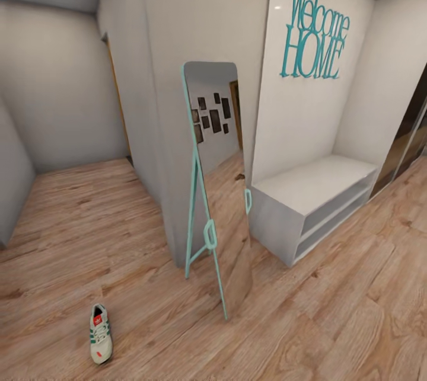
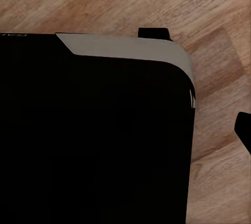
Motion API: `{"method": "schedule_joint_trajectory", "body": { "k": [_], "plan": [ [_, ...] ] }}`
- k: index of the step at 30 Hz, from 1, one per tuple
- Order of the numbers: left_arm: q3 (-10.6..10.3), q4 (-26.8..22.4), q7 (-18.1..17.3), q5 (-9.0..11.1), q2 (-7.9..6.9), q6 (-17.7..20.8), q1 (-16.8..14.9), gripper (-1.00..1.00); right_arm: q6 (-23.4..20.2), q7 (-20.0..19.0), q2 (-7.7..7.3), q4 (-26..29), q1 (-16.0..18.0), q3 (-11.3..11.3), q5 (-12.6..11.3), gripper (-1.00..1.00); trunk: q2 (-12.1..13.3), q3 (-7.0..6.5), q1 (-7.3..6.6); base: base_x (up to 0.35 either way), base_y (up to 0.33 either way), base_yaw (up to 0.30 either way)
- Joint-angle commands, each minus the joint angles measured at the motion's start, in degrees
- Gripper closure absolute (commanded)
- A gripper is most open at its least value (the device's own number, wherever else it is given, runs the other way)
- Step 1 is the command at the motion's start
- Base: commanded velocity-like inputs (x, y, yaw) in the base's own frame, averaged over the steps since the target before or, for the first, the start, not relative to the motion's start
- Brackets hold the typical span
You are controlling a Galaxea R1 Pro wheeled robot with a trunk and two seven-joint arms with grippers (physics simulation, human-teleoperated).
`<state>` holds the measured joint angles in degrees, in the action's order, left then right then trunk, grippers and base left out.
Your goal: Pick up the two gym shoes and the two sandals from the corridor floor and place them onto the hallstand (shoe rack) in the corridor, making sure they are on the rack and not on the floor. Arrange them so the two gym shoes are next to each other and the two sandals are next to each other.
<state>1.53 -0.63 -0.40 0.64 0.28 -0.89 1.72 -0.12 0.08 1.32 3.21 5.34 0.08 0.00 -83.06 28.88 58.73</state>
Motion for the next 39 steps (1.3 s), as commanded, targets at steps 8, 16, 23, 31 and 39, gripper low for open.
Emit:
{"method": "schedule_joint_trajectory", "body": {
  "k": [8,16,23,31,39],
  "plan": [
    [0.1,-0.1,0.0,0.1,-0.02,-0.1,0.0,-1.00,0.0,0.0,0.00,0.0,0.0,0.0,0.0,-1.00,0.0,0.62,0.00,0.000,0.003,0.180],
    [0.1,-0.1,-0.1,0.1,-0.29,-0.2,0.0,-1.00,-0.1,0.0,0.07,0.0,0.0,0.0,0.0,-1.00,0.0,1.19,0.00,0.000,0.000,0.180],
    [0.1,-0.1,0.0,0.1,-0.34,-2.3,0.0,-1.00,-0.1,0.0,0.07,0.0,0.0,0.2,0.0,-1.00,0.0,1.69,0.00,-0.003,0.009,0.180],
    [0.1,-0.1,0.2,0.1,-0.39,-4.3,0.0,-1.00,-0.1,0.0,0.09,0.0,0.0,0.4,0.0,-1.00,0.0,2.26,0.00,-0.070,0.194,0.187],
    [0.2,-0.1,0.2,0.1,-0.60,-4.6,-0.1,-1.00,0.0,0.0,0.09,0.0,0.0,0.4,0.1,-1.00,0.0,2.67,0.00,-0.086,0.288,0.235]
  ]
}}
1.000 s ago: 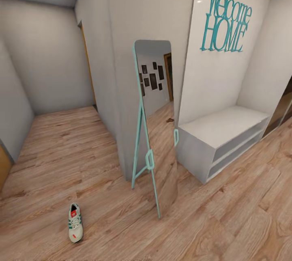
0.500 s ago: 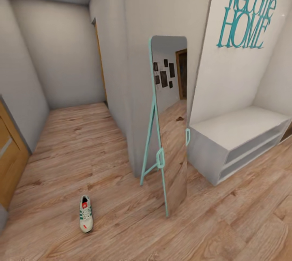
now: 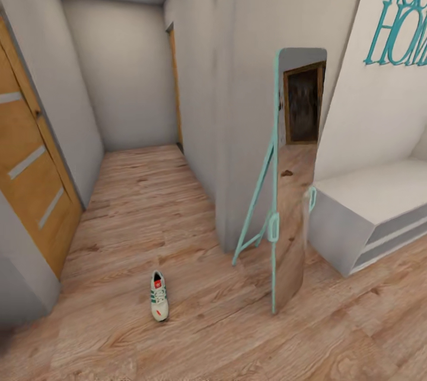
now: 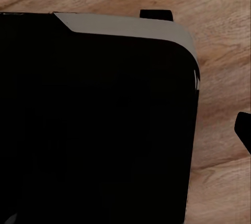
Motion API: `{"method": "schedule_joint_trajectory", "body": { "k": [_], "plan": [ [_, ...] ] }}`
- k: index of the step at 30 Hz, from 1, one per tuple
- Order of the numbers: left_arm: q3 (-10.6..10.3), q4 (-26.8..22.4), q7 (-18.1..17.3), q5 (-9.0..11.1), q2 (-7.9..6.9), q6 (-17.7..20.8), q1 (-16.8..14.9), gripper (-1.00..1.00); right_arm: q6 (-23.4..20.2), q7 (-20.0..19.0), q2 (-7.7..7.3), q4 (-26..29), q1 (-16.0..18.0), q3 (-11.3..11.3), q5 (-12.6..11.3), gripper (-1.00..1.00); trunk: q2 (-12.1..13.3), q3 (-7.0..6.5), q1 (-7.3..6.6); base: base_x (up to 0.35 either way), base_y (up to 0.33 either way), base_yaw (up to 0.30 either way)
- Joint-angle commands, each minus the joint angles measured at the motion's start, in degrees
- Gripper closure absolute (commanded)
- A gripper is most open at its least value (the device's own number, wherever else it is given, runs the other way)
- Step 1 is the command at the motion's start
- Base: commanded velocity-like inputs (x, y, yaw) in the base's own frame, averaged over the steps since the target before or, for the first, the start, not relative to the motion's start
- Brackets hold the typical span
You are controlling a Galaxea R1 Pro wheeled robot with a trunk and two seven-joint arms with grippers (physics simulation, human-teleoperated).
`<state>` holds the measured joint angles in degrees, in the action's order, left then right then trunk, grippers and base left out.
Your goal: Pick up the two gym shoes and the two sandals from the corridor floor and place them onto the hallstand (shoe rack) in the corridor, making sure they are on the rack and not on the floor. Arrange them so the two gym shoes are next to each other and the two sandals are next to each other.
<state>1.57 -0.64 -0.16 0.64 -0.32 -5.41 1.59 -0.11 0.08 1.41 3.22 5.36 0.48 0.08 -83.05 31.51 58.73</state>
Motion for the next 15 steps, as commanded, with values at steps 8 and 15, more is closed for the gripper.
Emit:
{"method": "schedule_joint_trajectory", "body": {
  "k": [8,15],
  "plan": [
    [0.2,-0.1,0.0,0.0,-0.12,-0.1,-0.2,-1.00,0.0,0.0,0.00,0.1,0.0,0.0,0.0,-1.00,0.0,0.36,-0.01,-0.023,0.303,0.254],
    [0.2,-0.6,-0.1,0.0,-1.29,-0.2,-1.0,-1.00,0.0,0.1,-0.24,1.0,0.0,0.0,0.1,-1.00,0.0,0.63,-0.01,-0.004,0.310,0.257]
  ]
}}
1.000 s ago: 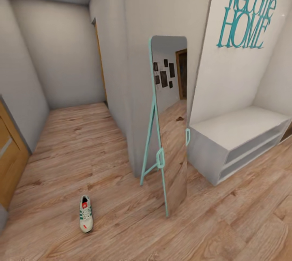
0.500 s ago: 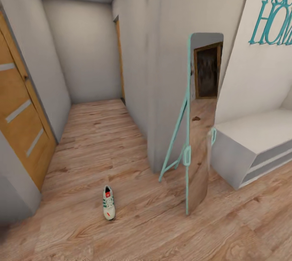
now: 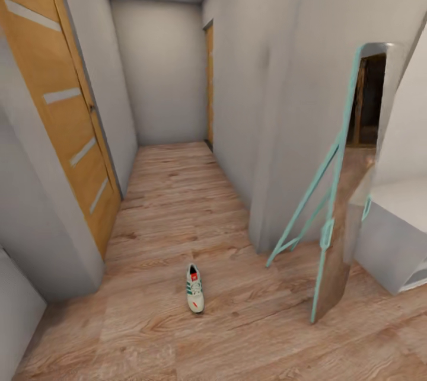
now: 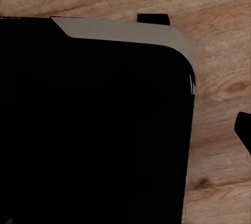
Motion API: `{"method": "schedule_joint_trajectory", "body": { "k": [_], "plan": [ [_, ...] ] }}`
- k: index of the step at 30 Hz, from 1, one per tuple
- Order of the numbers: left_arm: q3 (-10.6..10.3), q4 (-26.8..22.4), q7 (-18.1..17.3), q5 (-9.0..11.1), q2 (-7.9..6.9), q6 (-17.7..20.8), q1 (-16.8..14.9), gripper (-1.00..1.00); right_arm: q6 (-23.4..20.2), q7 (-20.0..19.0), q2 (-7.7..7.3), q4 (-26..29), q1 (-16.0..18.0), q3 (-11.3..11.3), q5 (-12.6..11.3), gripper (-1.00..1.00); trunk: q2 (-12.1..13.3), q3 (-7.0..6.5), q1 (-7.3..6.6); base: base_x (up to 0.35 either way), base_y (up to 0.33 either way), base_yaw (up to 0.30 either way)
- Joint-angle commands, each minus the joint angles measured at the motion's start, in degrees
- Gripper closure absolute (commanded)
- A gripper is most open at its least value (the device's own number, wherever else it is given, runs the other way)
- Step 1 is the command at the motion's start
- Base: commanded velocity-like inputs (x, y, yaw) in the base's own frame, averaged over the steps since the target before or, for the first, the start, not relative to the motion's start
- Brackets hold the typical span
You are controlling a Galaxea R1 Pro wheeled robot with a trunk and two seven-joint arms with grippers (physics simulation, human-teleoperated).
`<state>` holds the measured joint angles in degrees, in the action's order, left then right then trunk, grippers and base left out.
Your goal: Pick up the two gym shoes and the two sandals from the corridor floor and place them onto the hallstand (shoe rack) in the corridor, making sure they are on the rack and not on the floor. Arrange them so the two gym shoes are next to each other and the two sandals are next to each other.
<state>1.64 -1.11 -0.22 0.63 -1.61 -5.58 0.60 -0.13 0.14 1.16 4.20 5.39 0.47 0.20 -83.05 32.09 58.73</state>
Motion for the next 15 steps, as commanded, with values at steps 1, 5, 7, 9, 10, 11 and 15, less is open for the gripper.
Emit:
{"method": "schedule_joint_trajectory", "body": {
  "k": [1,5,7,9,10,11,15],
  "plan": [
    [0.1,-0.4,0.0,0.1,-0.26,-0.1,-0.3,-1.00,0.0,0.0,-0.15,0.3,0.0,0.0,0.0,-1.00,0.0,0.08,0.00,-0.002,0.312,0.257],
    [0.2,-2.9,0.0,0.1,-1.56,0.0,-2.1,-1.00,0.1,0.0,-1.30,3.6,0.0,0.1,0.2,-1.00,0.0,0.23,0.00,-0.001,0.312,0.257],
    [0.1,-4.3,0.0,0.0,-1.89,0.0,-3.0,-1.00,0.1,0.0,-1.71,5.5,0.0,0.1,0.5,-1.00,0.0,0.30,0.00,0.000,0.312,0.257],
    [0.1,-6.7,0.0,0.0,-2.29,0.2,-4.7,-1.00,0.3,0.0,-2.09,8.3,0.1,0.1,1.5,-1.00,0.0,0.38,0.00,0.000,0.312,0.257],
    [0.1,-7.4,0.0,0.0,-2.39,0.2,-5.4,-1.00,0.3,0.0,-2.17,9.2,0.1,0.1,2.0,-1.00,0.0,0.42,0.00,0.000,0.312,0.257],
    [0.1,-8.1,0.0,-0.1,-2.47,0.3,-6.0,-1.00,0.4,-0.1,-2.23,10.2,0.1,0.1,2.6,-1.00,0.0,0.47,0.00,0.000,0.313,0.257],
    [0.1,-10.5,-0.1,-0.1,-2.58,0.5,-9.1,-1.00,0.4,-0.2,-2.38,14.8,0.1,0.1,5.6,-1.00,0.0,0.66,0.00,0.000,0.313,0.248]
  ]
}}
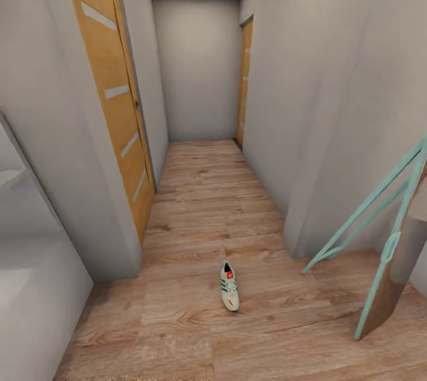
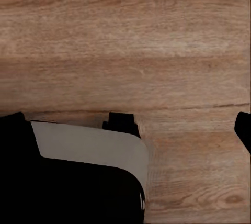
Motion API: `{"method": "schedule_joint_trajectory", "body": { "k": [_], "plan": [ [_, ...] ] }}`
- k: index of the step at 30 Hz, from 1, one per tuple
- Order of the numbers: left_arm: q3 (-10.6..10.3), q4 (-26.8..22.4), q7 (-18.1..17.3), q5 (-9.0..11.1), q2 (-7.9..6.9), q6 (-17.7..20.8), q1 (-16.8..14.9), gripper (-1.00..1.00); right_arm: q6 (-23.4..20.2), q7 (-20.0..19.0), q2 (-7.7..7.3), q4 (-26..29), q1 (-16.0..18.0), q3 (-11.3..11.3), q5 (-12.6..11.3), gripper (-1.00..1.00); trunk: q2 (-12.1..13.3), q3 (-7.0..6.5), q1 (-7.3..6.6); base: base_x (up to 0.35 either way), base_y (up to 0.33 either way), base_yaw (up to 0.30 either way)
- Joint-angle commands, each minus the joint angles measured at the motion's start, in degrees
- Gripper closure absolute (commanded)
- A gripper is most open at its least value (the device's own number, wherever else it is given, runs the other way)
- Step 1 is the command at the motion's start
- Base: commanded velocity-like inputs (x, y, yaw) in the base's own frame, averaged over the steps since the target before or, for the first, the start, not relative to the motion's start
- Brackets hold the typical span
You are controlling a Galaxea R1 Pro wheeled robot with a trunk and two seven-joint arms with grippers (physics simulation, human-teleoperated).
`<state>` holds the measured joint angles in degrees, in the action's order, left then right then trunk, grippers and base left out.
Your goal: Pick up the two gym shoes and the two sandals from the corridor floor and place them onto the hallstand (shoe rack) in the corridor, making sure they are on the rack and not on the floor. Arrange them so the two gym shoes are next to each other and the two sandals are next to each other.
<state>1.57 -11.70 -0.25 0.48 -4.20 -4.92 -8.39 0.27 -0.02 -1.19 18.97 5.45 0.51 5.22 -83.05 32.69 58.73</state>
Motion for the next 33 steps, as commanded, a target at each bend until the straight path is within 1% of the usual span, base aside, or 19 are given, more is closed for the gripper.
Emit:
{"method": "schedule_joint_trajectory", "body": {
  "k": [1,5,6,7,11,16,19,20,24,27,32,33],
  "plan": [
    [0.1,-0.8,0.0,-0.1,0.08,-0.1,-1.7,-1.00,0.1,0.0,-0.03,2.5,0.0,0.0,2.3,-1.00,0.0,0.11,0.00,0.000,0.313,0.187],
    [-0.2,-2.0,0.0,-0.3,0.46,-0.1,-5.1,-1.00,0.2,0.1,0.01,7.2,0.0,0.0,5.5,-1.00,0.0,0.21,0.00,0.000,0.307,0.110],
    [-0.2,-2.5,0.0,-0.4,0.67,-0.1,-6.7,-1.00,0.2,0.1,0.02,9.6,0.1,0.0,6.5,-1.00,0.0,0.22,0.00,0.000,0.203,0.049],
    [-0.3,-2.7,0.0,-0.5,0.74,-0.1,-7.4,-1.00,0.2,0.1,0.03,10.9,0.1,-0.1,6.9,-1.00,0.0,0.23,0.00,0.000,0.163,0.039],
    [-0.4,-3.7,0.0,-0.6,0.93,-0.1,-10.1,-1.00,0.2,0.0,0.04,16.8,0.2,-0.1,7.8,-1.00,0.0,0.26,0.00,0.000,0.096,0.023],
    [-0.4,-5.0,0.0,-0.5,0.76,0.2,-13.7,-1.00,0.0,-0.2,-0.01,24.7,0.4,-0.1,8.2,-1.00,0.0,0.27,0.00,0.000,0.036,0.009],
    [-0.4,-5.3,0.0,-0.2,0.60,0.9,-16.2,-1.00,-0.1,-0.3,-0.02,28.8,1.1,-0.1,8.3,-1.00,0.0,0.27,0.00,0.000,0.014,0.003],
    [-0.3,-5.5,-0.1,-0.1,0.57,1.6,-17.5,-1.00,-0.1,-0.3,-0.03,31.1,1.8,-0.2,8.3,-1.00,0.0,0.27,0.00,0.000,0.007,0.002],
    [-0.3,-5.7,-0.1,0.0,0.63,2.6,-19.3,-1.00,-0.2,-0.2,-0.04,34.7,4.1,-0.3,8.0,-1.00,0.0,0.27,0.00,0.000,0.004,0.001],
    [-0.4,-6.0,0.0,-0.1,0.73,3.0,-19.8,-1.00,-0.2,-0.2,-0.04,36.1,5.0,-0.4,7.9,-1.00,0.0,0.27,0.00,0.000,0.001,0.000],
    [-0.4,-6.5,-0.1,-0.2,0.67,3.2,-20.0,-1.00,-0.3,-0.2,-0.06,38.5,5.4,-0.5,8.0,-1.00,0.0,0.27,0.00,0.000,0.000,0.000],
    [-0.4,-6.7,-0.2,-0.2,0.58,3.2,-19.9,-1.00,-0.3,-0.3,-0.08,39.3,5.5,-0.5,8.0,-1.00,-0.4,0.45,0.22,0.000,0.000,0.000]
  ]
}}
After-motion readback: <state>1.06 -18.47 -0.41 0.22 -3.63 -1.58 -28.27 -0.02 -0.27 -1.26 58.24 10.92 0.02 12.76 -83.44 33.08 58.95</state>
